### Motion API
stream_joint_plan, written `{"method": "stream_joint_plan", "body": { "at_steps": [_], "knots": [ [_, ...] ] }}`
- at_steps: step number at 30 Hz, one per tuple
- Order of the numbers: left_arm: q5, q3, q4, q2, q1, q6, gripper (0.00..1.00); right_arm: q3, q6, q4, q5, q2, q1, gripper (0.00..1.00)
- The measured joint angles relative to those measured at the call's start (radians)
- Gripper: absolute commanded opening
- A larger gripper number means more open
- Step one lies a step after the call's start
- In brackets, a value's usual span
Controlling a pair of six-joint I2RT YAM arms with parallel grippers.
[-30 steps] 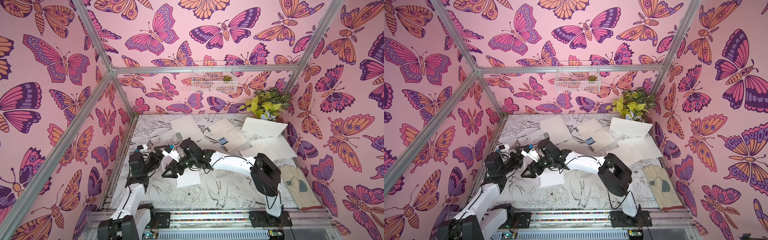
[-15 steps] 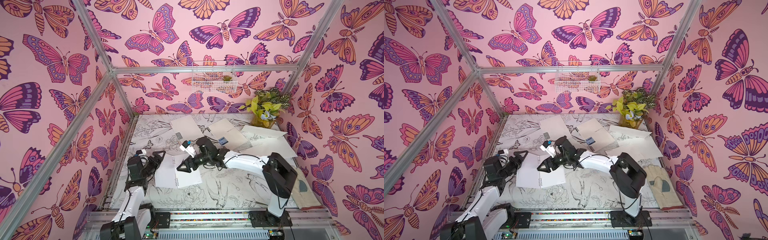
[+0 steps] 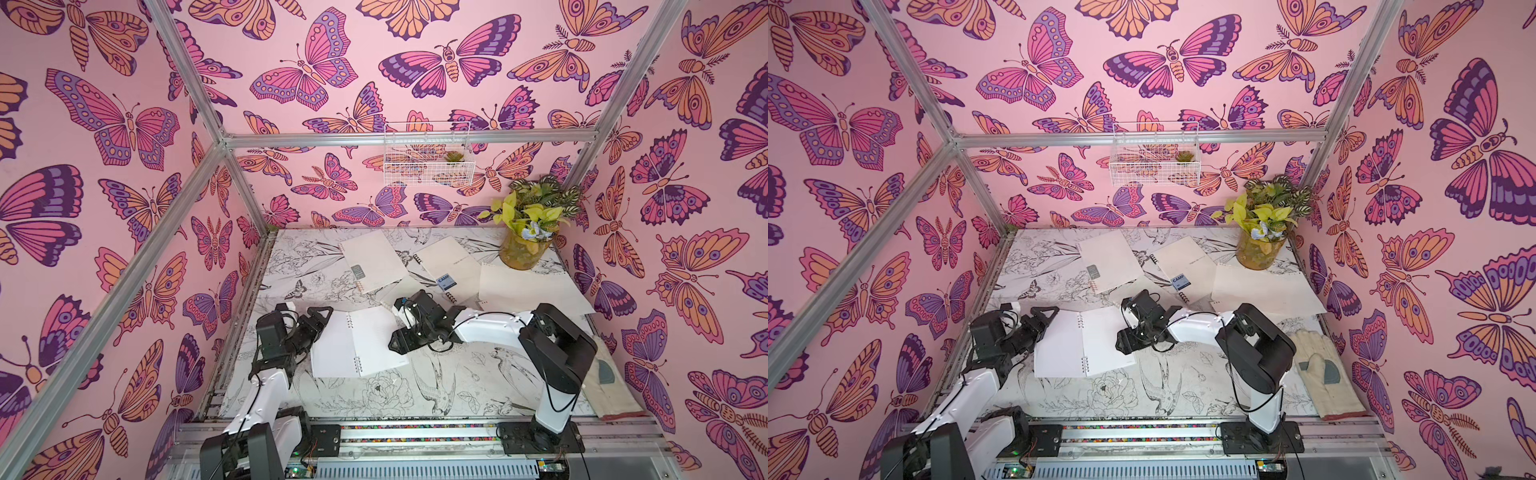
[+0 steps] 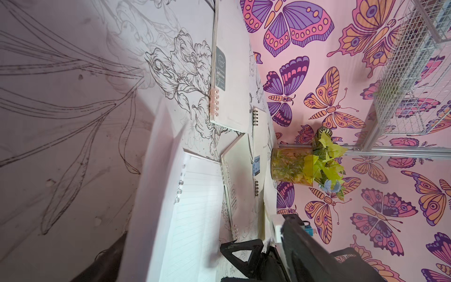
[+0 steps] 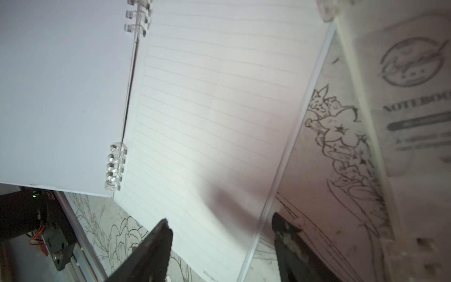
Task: Tear off pages from different notebooks
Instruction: Open the notebook at the center of the board, then tear off the paper from the notebook.
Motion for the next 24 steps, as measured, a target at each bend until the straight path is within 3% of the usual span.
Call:
{"method": "stream_joint_plan", "body": {
  "at_steps": [17,24],
  "knots": [
    [0.003,0.001,-0.002,0.003,0.000,0.005,0.86,0.012,0.022,0.048,-0.053,0.026,0.000,0.60],
    [0.011,0.002,-0.002,0.005,0.000,0.006,0.84,0.011,0.111,0.160,-0.119,0.031,-0.003,0.62]
  ]
}}
